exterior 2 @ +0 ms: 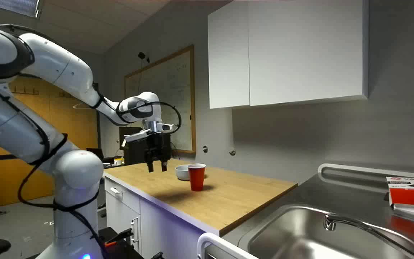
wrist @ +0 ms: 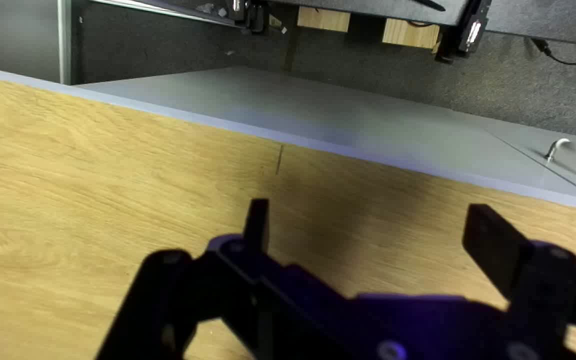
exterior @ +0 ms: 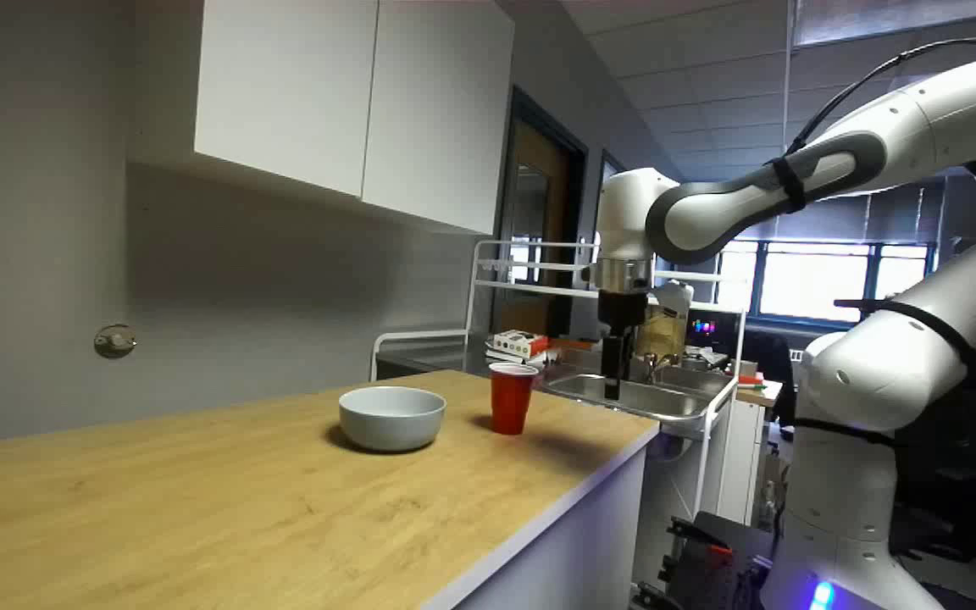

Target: Pour the contents from the cup into the bowl

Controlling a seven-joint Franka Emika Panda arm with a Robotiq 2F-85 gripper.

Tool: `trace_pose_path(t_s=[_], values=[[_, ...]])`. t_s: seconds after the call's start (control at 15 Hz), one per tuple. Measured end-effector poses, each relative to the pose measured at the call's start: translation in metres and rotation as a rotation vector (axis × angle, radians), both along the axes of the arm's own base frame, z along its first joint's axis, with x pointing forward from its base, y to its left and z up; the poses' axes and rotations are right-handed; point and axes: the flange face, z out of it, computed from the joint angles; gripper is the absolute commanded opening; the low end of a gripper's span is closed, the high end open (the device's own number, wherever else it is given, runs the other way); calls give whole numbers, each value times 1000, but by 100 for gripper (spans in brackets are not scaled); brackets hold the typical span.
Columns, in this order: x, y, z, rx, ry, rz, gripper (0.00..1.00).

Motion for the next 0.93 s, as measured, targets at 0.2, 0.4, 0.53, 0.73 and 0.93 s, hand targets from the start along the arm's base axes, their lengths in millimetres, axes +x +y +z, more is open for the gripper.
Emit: trace_pose_path(t_s=[0.2,0.4,0.53,0.73,0.93], values=[[0,0,0,0,0,0,100],[0,0,0,0,0,0,100],[0,0,0,0,0,0,100],[1,0,0,2,-1,0,100],[11,2,2,13,-25,5,100]])
